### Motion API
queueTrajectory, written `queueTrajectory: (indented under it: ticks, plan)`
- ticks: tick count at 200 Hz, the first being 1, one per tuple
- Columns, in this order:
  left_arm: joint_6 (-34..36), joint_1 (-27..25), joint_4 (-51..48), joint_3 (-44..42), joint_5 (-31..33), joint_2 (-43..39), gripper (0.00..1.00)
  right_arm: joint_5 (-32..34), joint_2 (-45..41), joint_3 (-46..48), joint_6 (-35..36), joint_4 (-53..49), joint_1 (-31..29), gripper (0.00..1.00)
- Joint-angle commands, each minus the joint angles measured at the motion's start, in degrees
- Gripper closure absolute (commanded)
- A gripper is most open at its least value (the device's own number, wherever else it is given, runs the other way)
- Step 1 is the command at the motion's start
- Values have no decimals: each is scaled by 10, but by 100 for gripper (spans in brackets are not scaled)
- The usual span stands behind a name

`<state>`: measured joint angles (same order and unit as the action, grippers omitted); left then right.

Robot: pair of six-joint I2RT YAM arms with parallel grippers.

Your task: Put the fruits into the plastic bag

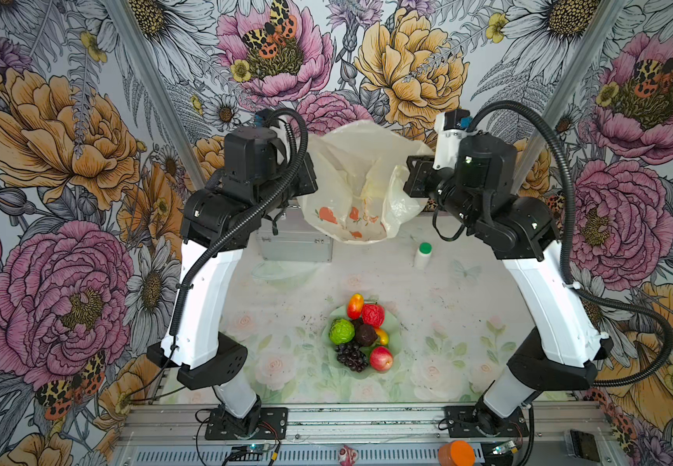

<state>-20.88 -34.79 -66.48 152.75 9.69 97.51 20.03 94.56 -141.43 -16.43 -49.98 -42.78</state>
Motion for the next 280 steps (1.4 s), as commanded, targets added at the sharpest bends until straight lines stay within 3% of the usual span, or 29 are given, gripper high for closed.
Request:
queueTrajectory:
  ticks: [1, 11, 21, 31, 38, 46, 65, 73, 82, 100, 120, 139, 170, 194, 213, 227, 243, 264, 280]
  plan:
    - [140, -90, 69, 31, 91, -41, 100, 51, -61, 24, 191, 131, -62, 100]
    - [210, -152, 128, -50, 134, -83, 100, 48, -111, 124, 211, 202, -77, 100]
    - [283, -211, 222, -184, 177, -143, 100, 48, -168, 243, 222, 279, -83, 100]
    - [299, -236, 307, -329, 215, -207, 100, 79, -233, 394, 216, 355, -82, 100]
    - [258, -223, 326, -412, 238, -241, 100, 115, -263, 474, 189, 362, -70, 100]
    - [168, -172, 290, -493, 236, -265, 100, 116, -285, 551, 129, 315, -35, 100]
    - [-45, -22, 174, -662, 96, -276, 100, 19, -303, 680, -51, 168, 55, 100]
    - [-84, 2, 168, -715, 46, -277, 100, -5, -316, 717, -80, 166, 56, 100]
    - [-100, 0, 169, -742, 44, -282, 100, -15, -327, 740, -107, 161, 54, 100]
    - [-99, 6, 167, -732, 59, -283, 100, -3, -316, 713, -107, 138, 64, 100]
    - [-97, 45, 150, -653, 31, -247, 100, -19, -268, 617, -79, 139, 90, 100]
    - [-74, 62, 121, -509, 27, -186, 100, -29, -195, 457, -35, 139, 110, 100]
    - [-8, 36, 92, -173, 19, -76, 100, -34, -65, 124, 30, 139, 110, 100]
    - [120, -66, 97, 32, 123, -26, 100, -38, -5, -80, 82, 139, 78, 100]
    - [263, -192, 141, 32, 243, -49, 100, -40, -19, -102, 95, 139, 51, 100]
    - [340, -264, 198, -79, 323, -112, 100, -55, -59, -18, 74, 147, 46, 100]
    - [376, -316, 301, -300, 431, -224, 100, -63, -111, 131, 52, 178, 46, 100]
    - [278, -364, 329, -527, 600, -375, 100, -75, -145, 295, -1, 225, 51, 100]
    - [208, -493, 328, -661, 782, -473, 100, -106, -131, 355, -32, 236, 55, 100]
